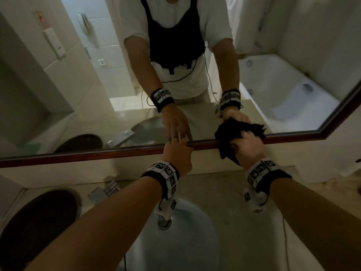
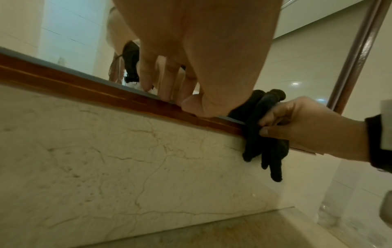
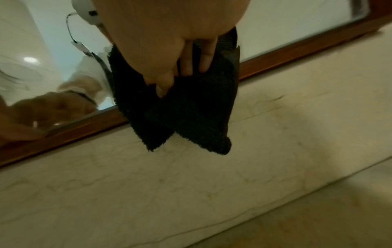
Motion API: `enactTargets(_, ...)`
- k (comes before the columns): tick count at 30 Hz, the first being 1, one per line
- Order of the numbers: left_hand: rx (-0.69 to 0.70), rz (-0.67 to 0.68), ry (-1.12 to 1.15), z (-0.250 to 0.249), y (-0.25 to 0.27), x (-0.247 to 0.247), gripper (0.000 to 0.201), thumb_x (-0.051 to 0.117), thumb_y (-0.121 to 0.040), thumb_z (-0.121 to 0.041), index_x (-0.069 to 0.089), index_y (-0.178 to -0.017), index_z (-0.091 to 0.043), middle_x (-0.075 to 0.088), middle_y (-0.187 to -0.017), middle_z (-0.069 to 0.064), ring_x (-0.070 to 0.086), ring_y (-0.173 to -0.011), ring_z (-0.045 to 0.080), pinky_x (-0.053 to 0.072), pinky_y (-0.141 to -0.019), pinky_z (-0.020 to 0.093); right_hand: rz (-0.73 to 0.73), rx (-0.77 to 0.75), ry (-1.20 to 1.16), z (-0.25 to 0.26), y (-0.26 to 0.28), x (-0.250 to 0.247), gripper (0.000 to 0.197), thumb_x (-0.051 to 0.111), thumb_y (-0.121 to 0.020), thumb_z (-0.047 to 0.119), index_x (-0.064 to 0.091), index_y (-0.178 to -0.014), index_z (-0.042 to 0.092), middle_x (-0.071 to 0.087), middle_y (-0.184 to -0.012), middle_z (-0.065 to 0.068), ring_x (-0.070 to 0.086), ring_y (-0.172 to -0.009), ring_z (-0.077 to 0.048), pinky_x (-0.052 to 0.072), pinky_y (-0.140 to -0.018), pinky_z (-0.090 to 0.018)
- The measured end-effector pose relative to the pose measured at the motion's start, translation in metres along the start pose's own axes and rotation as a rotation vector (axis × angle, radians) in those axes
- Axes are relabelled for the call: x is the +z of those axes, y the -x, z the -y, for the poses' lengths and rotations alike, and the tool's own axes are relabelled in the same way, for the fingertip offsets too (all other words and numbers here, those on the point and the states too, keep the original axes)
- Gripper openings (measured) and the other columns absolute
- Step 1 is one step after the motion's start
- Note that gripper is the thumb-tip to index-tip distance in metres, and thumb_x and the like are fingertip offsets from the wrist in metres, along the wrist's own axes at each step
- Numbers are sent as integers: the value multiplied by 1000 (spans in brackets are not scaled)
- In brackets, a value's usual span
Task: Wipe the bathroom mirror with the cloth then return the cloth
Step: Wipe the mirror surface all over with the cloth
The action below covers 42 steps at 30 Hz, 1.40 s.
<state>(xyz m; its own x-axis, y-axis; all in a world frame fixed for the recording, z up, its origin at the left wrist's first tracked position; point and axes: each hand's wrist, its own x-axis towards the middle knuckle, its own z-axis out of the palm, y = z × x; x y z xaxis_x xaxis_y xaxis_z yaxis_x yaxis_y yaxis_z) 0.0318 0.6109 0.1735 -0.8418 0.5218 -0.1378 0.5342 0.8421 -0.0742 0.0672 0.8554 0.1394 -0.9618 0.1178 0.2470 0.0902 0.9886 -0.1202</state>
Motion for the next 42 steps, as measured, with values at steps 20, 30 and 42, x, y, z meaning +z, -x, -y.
enactTargets(20, -45, -37, 70, -6, 4, 7, 60, 58, -80, -21, 51, -140, -28, 50, -127, 3, 48, -116, 30, 48, -82, 39, -81, -45, -102, 76, 0, 22, 12, 77, -72, 9, 77, -79, 19, 64, -85, -11, 59, -83, -36, 48, -68, -40)
enactTargets(30, -204, 75, 75, -29, 1, -11, 55, 54, -84, -23, 49, -139, -26, 49, -132, 5, 53, -117, 29, 50, -91, 43, -78, -75, -154, 10, 2, 10, 14, 70, -80, 12, 78, -88, 20, 66, -96, -10, 59, -94, -34, 48, -78, -42)
enactTargets(42, -166, -22, 44, -125, -37, -13, 66, 53, -87, -20, 35, -150, -24, 38, -146, 8, 39, -131, 32, 45, -98, 47, -110, -53, -169, -115, 9, -8, 15, 73, -78, 9, 78, -84, 21, 67, -94, -10, 59, -91, -34, 50, -75, -43)
